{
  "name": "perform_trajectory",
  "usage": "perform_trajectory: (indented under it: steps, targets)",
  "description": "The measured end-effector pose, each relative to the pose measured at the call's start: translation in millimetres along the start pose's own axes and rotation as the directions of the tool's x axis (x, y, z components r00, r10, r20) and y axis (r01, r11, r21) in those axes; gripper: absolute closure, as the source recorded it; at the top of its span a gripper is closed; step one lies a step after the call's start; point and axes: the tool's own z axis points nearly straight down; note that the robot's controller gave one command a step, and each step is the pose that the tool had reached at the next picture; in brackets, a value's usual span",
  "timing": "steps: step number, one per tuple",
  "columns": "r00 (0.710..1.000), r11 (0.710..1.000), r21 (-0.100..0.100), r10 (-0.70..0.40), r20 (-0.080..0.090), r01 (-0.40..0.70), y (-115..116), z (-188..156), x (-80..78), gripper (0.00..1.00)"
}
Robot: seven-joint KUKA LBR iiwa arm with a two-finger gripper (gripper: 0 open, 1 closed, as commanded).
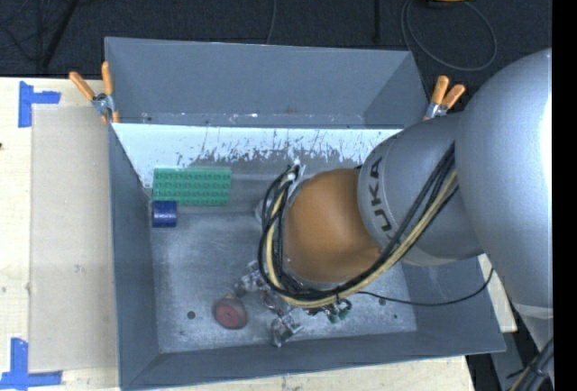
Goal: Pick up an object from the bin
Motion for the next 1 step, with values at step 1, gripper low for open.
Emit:
perform_trajectory:
  steps: [1]
  targets:
    - [1.000, 1.000, -0.004, -0.014, -0.017, 0.014, 28.3, 2.5, -35.2, 0.00]
